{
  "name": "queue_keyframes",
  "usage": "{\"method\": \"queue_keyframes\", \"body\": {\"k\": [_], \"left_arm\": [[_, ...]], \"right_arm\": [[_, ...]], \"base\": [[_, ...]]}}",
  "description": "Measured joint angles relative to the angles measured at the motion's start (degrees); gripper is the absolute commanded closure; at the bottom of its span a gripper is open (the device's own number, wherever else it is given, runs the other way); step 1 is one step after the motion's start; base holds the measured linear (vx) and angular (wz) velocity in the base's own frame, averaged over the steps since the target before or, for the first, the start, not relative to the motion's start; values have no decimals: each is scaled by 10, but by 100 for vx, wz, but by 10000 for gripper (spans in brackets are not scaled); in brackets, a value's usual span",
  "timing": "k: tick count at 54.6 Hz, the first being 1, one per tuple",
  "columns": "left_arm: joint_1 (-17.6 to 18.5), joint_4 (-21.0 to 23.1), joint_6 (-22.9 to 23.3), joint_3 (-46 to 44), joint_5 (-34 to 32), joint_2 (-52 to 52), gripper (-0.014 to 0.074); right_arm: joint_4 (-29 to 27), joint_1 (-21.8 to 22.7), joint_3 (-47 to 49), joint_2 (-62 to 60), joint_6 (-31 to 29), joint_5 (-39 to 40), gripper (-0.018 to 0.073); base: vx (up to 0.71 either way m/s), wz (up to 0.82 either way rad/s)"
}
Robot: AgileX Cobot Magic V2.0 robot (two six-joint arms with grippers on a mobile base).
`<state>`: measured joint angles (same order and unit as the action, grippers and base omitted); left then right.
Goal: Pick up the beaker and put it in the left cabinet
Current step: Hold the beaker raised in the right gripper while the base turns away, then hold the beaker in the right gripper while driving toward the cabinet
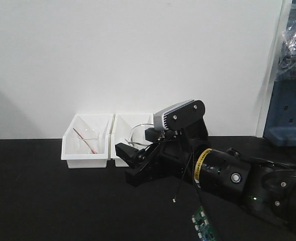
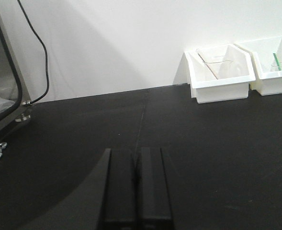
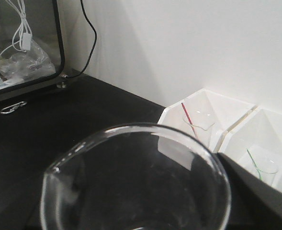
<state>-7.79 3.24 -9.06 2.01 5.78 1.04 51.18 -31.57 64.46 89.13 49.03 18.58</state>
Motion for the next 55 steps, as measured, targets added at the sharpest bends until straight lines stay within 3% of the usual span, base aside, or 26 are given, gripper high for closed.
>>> {"method": "queue_keyframes", "body": {"k": [26, 55], "left_arm": [[0, 0, 0, 0, 0, 0, 603], [0, 0, 0, 0, 0, 0, 603]], "right_arm": [[0, 0, 0, 0, 0, -3, 358], [0, 0, 0, 0, 0, -3, 358]], "base": [[-6, 25], [-14, 53]]}}
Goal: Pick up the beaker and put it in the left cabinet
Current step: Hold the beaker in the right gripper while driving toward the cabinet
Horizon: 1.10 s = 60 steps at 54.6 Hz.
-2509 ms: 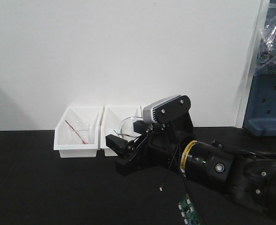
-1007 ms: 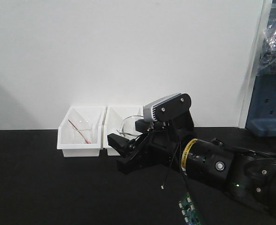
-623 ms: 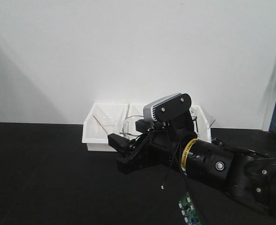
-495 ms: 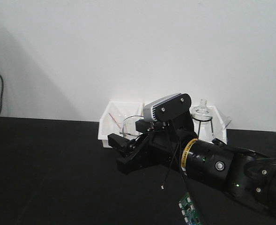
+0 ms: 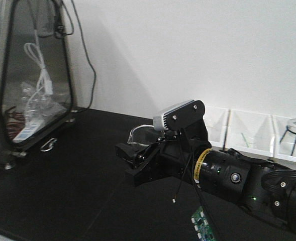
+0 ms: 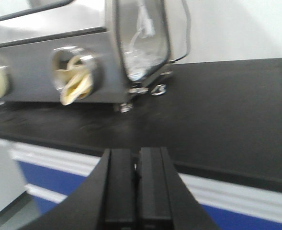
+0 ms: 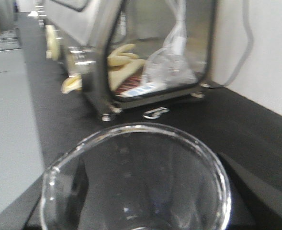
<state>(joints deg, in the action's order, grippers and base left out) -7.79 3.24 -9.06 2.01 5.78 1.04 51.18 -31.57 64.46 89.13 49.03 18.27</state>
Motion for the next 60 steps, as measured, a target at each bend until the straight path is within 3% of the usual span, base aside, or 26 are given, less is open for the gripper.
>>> {"method": "queue_keyframes", "body": {"k": [60], "left_arm": [[0, 0, 0, 0, 0, 0, 603]], "right_arm": [[0, 0, 0, 0, 0, 0, 358]], "base": [[-15, 65]]}}
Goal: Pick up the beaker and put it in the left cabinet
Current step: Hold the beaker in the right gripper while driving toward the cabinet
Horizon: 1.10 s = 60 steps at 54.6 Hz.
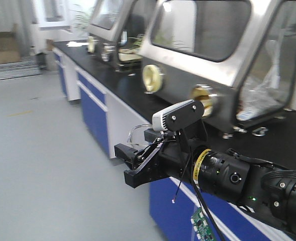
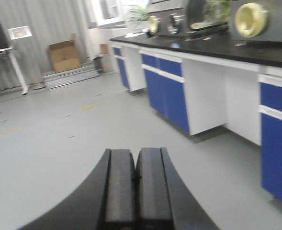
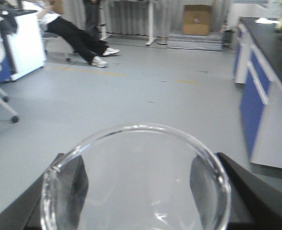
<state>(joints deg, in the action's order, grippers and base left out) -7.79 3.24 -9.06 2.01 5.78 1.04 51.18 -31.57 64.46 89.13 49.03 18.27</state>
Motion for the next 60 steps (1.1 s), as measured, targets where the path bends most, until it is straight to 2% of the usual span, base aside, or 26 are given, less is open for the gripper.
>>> {"method": "queue_keyframes", "body": {"k": [23, 60], "left_arm": [[0, 0, 0, 0, 0, 0, 603], [0, 0, 0, 0, 0, 0, 603]], "right_arm": [[0, 0, 0, 0, 0, 1, 358], [1, 0, 0, 0, 0, 1, 358]], "base": [[0, 53], [18, 26]]}}
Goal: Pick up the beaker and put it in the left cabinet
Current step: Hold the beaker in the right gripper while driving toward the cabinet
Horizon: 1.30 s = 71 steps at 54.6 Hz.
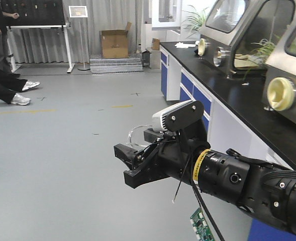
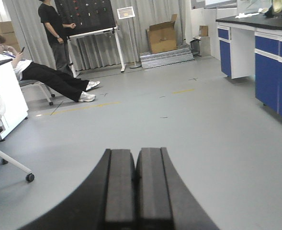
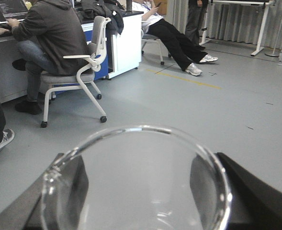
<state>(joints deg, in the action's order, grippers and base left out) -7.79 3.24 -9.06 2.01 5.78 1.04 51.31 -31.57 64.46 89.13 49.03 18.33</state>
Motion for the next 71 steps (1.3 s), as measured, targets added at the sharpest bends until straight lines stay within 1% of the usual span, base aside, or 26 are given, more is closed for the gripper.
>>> {"method": "queue_keyframes", "body": {"k": [36, 71], "left_arm": [[0, 0, 0, 0, 0, 0, 603], [0, 0, 0, 0, 0, 0, 603]], "right_arm": [[1, 0, 0, 0, 0, 0, 358], [1, 0, 0, 0, 0, 0, 358]], "base": [[38, 6], [53, 6]]}}
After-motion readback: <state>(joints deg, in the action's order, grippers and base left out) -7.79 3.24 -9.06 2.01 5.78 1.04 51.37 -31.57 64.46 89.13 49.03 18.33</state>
